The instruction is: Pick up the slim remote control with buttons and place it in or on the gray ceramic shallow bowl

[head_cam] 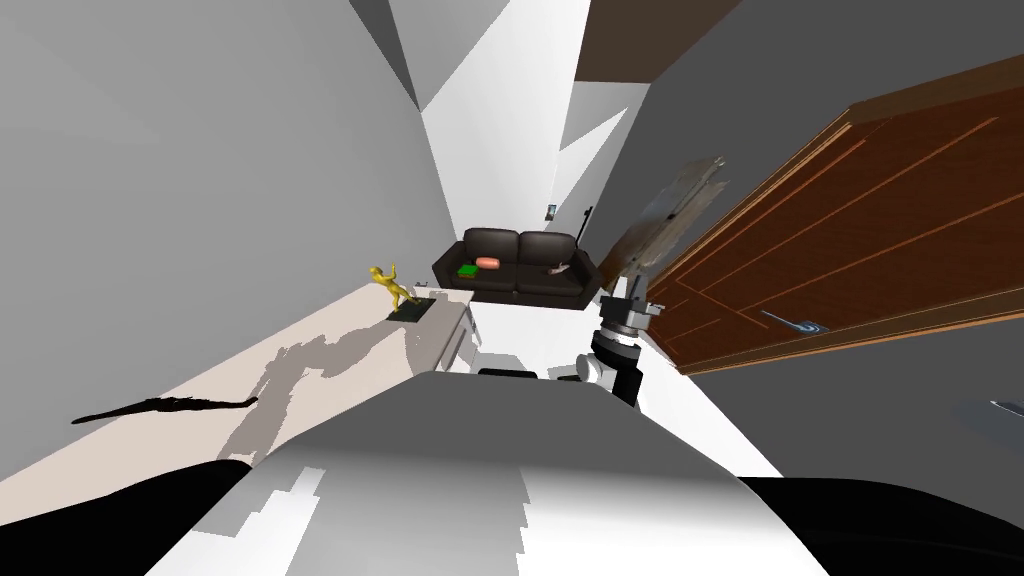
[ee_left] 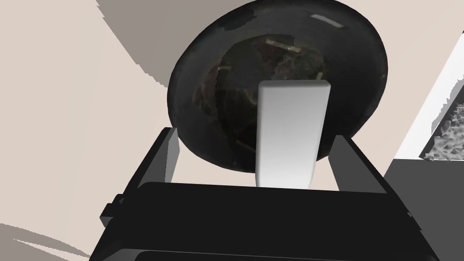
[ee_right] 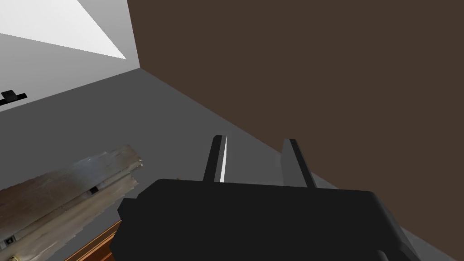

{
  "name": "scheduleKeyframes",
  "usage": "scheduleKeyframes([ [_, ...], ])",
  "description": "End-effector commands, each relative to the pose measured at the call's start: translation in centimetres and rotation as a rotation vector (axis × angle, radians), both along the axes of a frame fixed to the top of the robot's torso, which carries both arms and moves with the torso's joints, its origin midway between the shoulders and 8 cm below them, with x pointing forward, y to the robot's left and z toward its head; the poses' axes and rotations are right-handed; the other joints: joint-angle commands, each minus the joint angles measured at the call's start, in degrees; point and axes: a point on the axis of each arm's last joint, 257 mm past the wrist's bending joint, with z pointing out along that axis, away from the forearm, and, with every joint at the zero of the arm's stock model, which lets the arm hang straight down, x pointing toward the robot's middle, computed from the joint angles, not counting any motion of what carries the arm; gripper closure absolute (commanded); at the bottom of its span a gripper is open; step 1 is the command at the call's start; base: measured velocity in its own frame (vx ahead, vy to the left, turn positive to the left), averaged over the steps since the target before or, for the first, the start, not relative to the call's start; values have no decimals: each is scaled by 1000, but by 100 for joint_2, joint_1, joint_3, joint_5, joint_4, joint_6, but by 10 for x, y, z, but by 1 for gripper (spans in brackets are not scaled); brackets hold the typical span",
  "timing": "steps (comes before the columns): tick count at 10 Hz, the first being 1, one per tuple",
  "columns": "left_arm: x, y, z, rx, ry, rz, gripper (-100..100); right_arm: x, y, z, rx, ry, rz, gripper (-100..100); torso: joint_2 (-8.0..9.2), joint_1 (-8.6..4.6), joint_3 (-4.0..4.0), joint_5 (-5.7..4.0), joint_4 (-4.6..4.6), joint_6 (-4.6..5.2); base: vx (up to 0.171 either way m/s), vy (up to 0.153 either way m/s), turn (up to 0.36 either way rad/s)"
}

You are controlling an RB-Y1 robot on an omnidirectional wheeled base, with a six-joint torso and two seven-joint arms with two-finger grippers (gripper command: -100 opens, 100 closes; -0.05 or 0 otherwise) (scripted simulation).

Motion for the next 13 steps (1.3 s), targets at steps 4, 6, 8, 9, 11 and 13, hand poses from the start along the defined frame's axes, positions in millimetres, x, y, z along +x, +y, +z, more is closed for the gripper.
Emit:
scheduleKeyframes([
  [4,26,7,10,-6,-3,43,-100,0,0,0,0,0,0,0,2,-8,0,-2,-1,3,-109,-39,-82],
  [6,38,11,15,-6,-3,60,-100,0,0,0,0,0,0,0,4,-9,1,-3,0,2,-118,-38,-91],
  [8,50,14,21,-5,-2,73,-100,0,0,0,0,0,0,0,7,-8,3,-2,1,2,-112,-43,-87],
  [9,50,14,21,-5,-2,78,-100,0,0,0,0,0,0,0,1,-7,1,-2,1,-1,-43,-9,4],
  [11,60,17,26,-2,0,97,-100,0,0,0,0,0,0,0,-12,6,-8,1,-4,4,-81,-11,-102],
  [13,71,20,33,3,2,117,-100,0,0,0,0,0,0,0,-1,-2,-1,-1,-1,2,-110,-46,-82],
])
